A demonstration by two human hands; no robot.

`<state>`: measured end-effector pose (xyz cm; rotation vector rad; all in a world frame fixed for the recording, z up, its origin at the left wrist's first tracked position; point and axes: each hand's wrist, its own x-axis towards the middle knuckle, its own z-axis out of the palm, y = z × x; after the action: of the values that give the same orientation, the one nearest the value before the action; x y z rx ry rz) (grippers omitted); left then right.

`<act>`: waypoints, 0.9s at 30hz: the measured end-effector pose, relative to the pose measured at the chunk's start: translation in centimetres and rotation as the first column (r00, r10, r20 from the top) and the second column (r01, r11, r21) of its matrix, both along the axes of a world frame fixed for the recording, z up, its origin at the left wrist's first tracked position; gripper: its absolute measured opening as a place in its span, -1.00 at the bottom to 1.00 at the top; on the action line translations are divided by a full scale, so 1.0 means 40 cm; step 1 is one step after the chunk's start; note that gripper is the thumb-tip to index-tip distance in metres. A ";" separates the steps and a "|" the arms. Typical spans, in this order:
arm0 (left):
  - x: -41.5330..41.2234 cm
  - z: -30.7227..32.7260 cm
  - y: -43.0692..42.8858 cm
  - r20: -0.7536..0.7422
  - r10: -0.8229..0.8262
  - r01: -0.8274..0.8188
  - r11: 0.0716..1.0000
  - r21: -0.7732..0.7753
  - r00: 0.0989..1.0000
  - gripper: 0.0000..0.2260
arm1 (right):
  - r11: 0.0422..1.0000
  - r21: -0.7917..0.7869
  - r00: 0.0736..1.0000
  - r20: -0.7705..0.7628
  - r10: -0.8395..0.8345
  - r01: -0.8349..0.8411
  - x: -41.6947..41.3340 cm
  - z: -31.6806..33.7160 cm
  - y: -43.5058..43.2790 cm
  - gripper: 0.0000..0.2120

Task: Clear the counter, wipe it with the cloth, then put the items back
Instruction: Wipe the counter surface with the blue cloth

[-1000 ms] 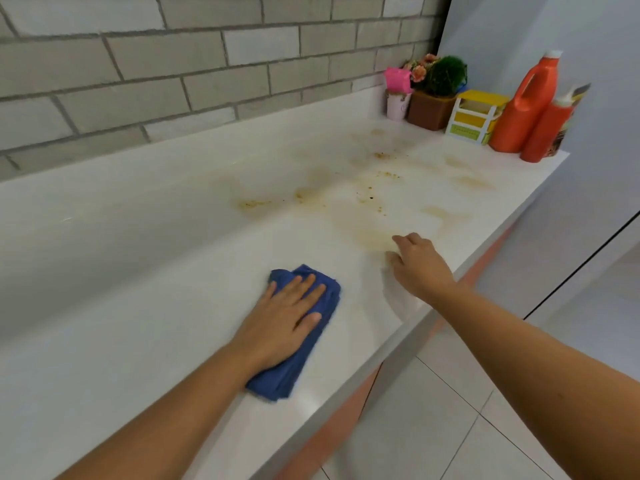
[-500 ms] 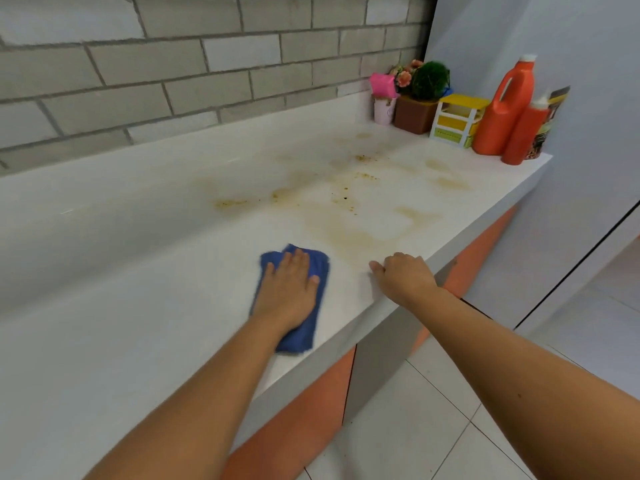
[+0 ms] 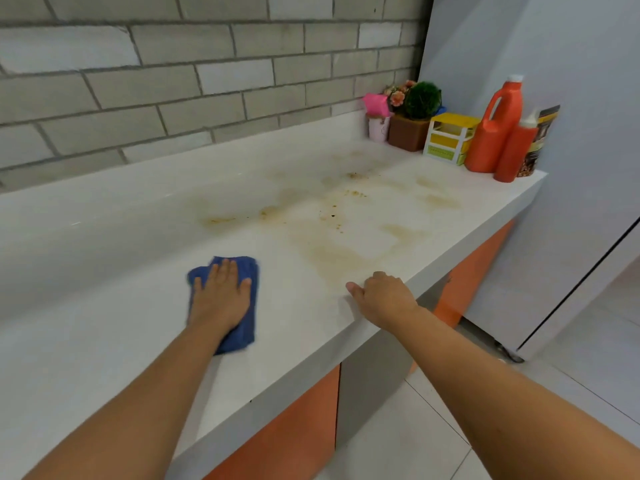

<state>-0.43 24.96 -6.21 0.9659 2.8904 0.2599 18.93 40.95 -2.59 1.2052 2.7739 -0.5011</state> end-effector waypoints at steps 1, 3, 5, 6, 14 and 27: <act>0.033 -0.002 0.030 0.003 -0.046 0.046 0.999 0.004 0.999 -0.50 | 1.000 -0.010 1.000 -0.008 -0.004 0.004 -0.003 0.012 -0.006 -0.61; 0.115 -0.003 0.068 0.000 -0.166 0.166 0.986 0.022 0.986 -0.51 | 1.000 -0.012 0.998 0.061 0.014 -0.013 -0.014 0.023 -0.012 -0.60; 0.192 -0.003 0.060 0.012 -0.283 0.283 0.958 0.042 0.959 -0.51 | 0.998 -0.004 0.988 0.138 0.068 -0.068 -0.027 0.028 -0.019 -0.59; 0.219 -0.005 0.038 0.016 -0.342 0.341 0.938 0.058 0.939 -0.51 | 0.997 -0.009 0.985 0.157 0.073 -0.073 -0.034 0.029 -0.018 -0.58; 0.042 -0.019 -0.190 0.003 -0.215 0.213 0.968 0.129 0.977 -0.34 | 0.996 -0.048 0.989 0.129 0.078 -0.072 -0.058 0.043 0.016 -0.39; 0.085 -0.015 -0.079 0.001 -0.271 0.270 0.961 0.059 0.963 -0.44 | 0.996 -0.017 0.922 0.377 0.090 -0.090 -0.114 0.080 0.023 -0.33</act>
<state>2.95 21.82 -6.79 1.3489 2.7118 0.3280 14.39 41.88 0.62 1.0383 2.4832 -0.2283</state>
